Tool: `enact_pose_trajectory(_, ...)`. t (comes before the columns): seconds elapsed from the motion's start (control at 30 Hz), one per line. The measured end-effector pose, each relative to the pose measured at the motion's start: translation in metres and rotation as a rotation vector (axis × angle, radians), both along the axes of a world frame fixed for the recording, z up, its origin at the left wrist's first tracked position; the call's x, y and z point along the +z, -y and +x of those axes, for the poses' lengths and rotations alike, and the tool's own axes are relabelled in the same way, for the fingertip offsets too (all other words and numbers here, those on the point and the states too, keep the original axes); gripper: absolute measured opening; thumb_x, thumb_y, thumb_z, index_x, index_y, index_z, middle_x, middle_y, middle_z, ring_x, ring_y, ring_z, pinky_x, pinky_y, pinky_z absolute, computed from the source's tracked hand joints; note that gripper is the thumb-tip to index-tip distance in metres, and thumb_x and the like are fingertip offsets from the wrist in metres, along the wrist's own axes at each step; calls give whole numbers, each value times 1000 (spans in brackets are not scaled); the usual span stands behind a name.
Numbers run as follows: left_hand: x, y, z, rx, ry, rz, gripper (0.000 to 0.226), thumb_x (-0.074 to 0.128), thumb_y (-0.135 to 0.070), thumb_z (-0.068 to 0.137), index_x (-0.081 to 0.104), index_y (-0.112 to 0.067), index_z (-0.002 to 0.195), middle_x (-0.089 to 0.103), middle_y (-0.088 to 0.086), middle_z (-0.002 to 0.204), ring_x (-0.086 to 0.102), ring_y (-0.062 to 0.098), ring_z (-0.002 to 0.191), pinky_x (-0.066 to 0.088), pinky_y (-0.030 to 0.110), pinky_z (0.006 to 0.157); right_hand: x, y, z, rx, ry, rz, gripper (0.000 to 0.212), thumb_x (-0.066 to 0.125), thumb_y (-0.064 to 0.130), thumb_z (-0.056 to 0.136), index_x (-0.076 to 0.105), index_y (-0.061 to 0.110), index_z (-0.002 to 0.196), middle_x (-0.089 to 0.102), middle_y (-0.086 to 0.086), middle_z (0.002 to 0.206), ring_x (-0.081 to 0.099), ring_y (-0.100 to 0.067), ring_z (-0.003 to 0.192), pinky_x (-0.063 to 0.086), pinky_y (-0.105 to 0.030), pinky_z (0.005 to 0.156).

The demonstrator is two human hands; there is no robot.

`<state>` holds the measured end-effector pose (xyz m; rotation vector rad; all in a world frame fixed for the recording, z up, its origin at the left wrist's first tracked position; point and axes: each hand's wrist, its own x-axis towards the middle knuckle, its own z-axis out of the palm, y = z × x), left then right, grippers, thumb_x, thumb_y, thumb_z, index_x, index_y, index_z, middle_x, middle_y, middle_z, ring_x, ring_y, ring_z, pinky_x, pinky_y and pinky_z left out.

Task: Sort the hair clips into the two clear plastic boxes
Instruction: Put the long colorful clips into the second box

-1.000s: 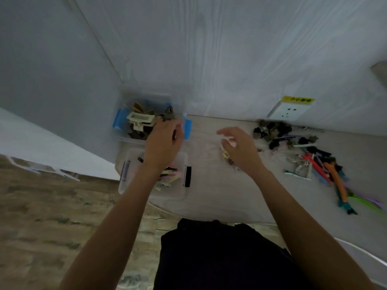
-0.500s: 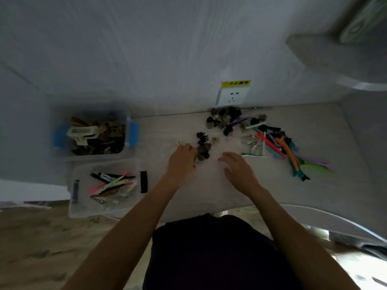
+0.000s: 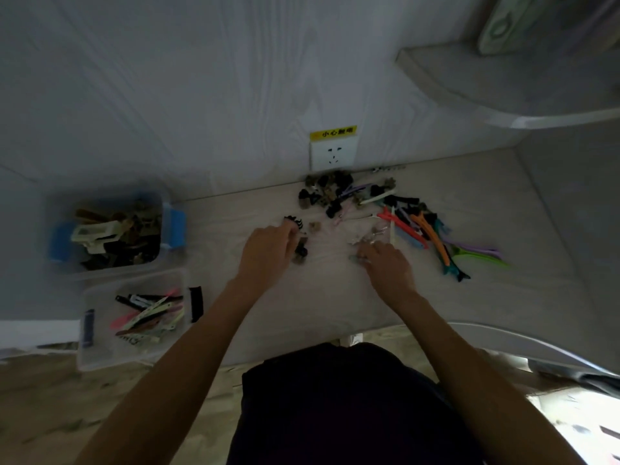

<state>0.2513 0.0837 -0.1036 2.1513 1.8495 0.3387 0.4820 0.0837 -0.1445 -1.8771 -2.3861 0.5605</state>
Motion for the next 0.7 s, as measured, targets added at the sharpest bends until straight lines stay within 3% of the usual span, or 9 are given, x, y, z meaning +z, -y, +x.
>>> enact_pose_trajectory(0.07, 7, -13, 17, 18, 62, -22, 23, 41, -25, 97, 51, -11, 112, 65, 8, 82, 58, 26, 65, 42, 32, 59, 1, 4, 3, 54, -14, -13, 20, 54, 7, 87, 59, 10, 106, 62, -16, 95, 60, -35, 84, 47, -38, 69)
enact_pose_trajectory(0.17, 1, -33, 50, 7, 117, -53, 24, 39, -21, 97, 50, -11, 116, 63, 10, 90, 56, 23, 71, 43, 33, 63, 7, 3, 16, 64, -66, -59, 29, 45, 7, 92, 50, 7, 121, 55, -19, 110, 55, -38, 92, 43, -38, 70)
enact_pose_trajectory(0.27, -15, -57, 74, 4, 102, -122, 28, 43, -21, 95, 49, -8, 120, 61, 15, 102, 57, 29, 89, 45, 37, 72, 16, -4, 36, -86, -179, -58, 27, 45, 4, 91, 53, 1, 117, 50, -21, 116, 54, -40, 89, 41, -39, 69)
enact_pose_trajectory(0.4, -25, -78, 95, -13, 14, -185, 42, 52, -20, 90, 42, -6, 128, 51, 19, 120, 46, 32, 113, 40, 38, 91, 20, -28, 53, -153, -97, -40, 33, 47, 7, 90, 49, 4, 122, 45, -17, 134, 51, -31, 110, 43, -35, 84)
enact_pose_trajectory(0.57, -37, -82, 97, -23, -121, -184, 52, 59, -24, 86, 39, -6, 130, 47, 17, 130, 36, 30, 126, 31, 33, 102, 14, -48, 40, -100, 29, -37, 29, 39, 14, 93, 44, 6, 120, 54, -18, 116, 53, -33, 107, 45, -39, 86)
enact_pose_trajectory(0.7, -39, -75, 96, 3, -100, -129, 30, 52, -19, 90, 54, -3, 116, 58, 18, 117, 46, 30, 115, 37, 33, 91, 15, -49, 30, -75, 18, -64, 30, 43, 11, 92, 44, 2, 120, 50, -19, 121, 50, -32, 107, 44, -41, 82)
